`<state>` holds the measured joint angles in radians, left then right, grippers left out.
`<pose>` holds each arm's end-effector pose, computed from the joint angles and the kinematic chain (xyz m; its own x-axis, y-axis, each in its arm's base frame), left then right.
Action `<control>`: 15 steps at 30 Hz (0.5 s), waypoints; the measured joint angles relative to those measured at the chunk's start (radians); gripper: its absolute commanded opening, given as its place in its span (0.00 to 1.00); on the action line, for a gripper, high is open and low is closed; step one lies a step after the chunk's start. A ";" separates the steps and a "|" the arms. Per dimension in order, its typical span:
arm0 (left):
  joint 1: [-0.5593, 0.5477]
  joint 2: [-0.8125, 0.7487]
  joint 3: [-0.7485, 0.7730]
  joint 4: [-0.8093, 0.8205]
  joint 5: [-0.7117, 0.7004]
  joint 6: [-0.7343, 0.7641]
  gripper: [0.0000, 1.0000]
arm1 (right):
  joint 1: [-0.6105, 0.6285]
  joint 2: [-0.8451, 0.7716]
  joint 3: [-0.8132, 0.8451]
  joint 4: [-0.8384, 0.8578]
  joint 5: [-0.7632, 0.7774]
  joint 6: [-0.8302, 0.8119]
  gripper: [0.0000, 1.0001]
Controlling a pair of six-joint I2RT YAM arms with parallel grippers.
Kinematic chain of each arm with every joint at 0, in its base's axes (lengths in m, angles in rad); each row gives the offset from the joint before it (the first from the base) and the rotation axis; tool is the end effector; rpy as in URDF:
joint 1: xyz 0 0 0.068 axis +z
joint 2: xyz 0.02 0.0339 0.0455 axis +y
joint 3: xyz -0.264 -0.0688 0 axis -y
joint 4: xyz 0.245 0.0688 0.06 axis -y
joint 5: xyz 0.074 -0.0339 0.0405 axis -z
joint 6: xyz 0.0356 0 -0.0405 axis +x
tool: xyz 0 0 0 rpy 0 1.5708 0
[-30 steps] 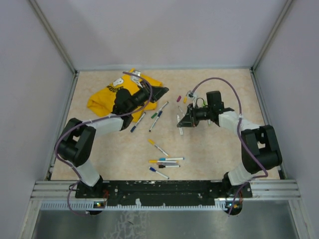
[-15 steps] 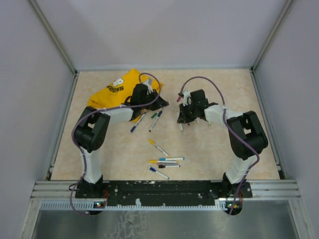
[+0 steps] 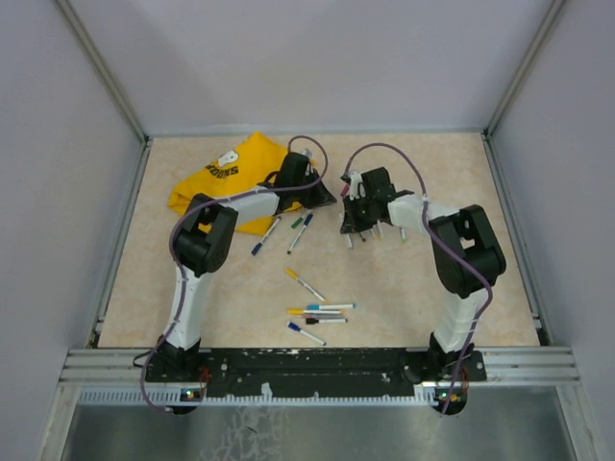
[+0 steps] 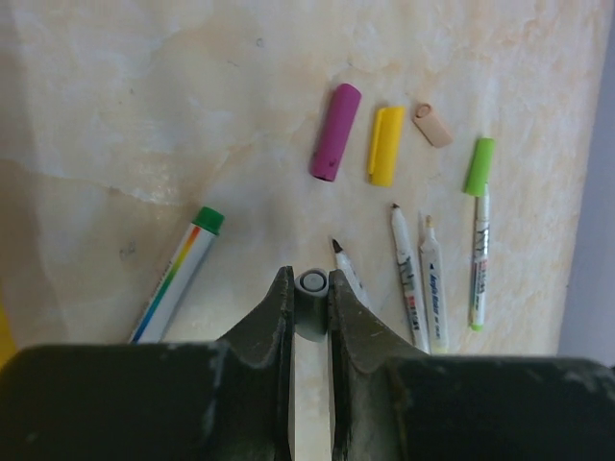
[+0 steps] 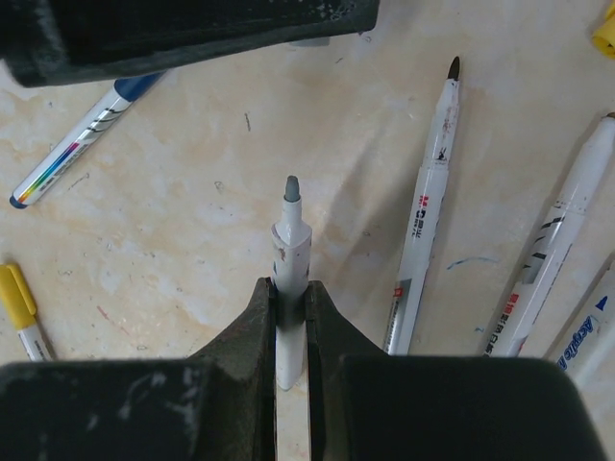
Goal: Open the pen caps
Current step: Place the pen cap at the center of the board.
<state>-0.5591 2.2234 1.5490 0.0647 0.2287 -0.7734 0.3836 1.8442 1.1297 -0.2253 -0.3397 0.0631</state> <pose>0.4181 -0.2711 0.1549 -0.8183 -0.2906 -0.4959 0.1433 0.7324 -0.6656 0.3471 0.1529 0.1656 -0.7810 -0.2511 -0.5718 -0.4869 0.8182 0.3057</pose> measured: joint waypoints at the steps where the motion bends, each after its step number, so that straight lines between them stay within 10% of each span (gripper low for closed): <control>1: 0.000 0.015 0.016 -0.012 -0.005 0.000 0.10 | 0.000 0.004 0.005 -0.004 0.000 0.000 0.00; 15: 0.000 0.068 0.098 -0.101 -0.065 -0.013 0.38 | 0.006 0.050 0.044 -0.030 0.036 -0.003 0.06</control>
<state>-0.5594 2.2917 1.6470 -0.0360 0.1635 -0.7860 0.3901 1.8938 1.1736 -0.2554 -0.3035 0.0605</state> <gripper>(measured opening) 0.324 0.068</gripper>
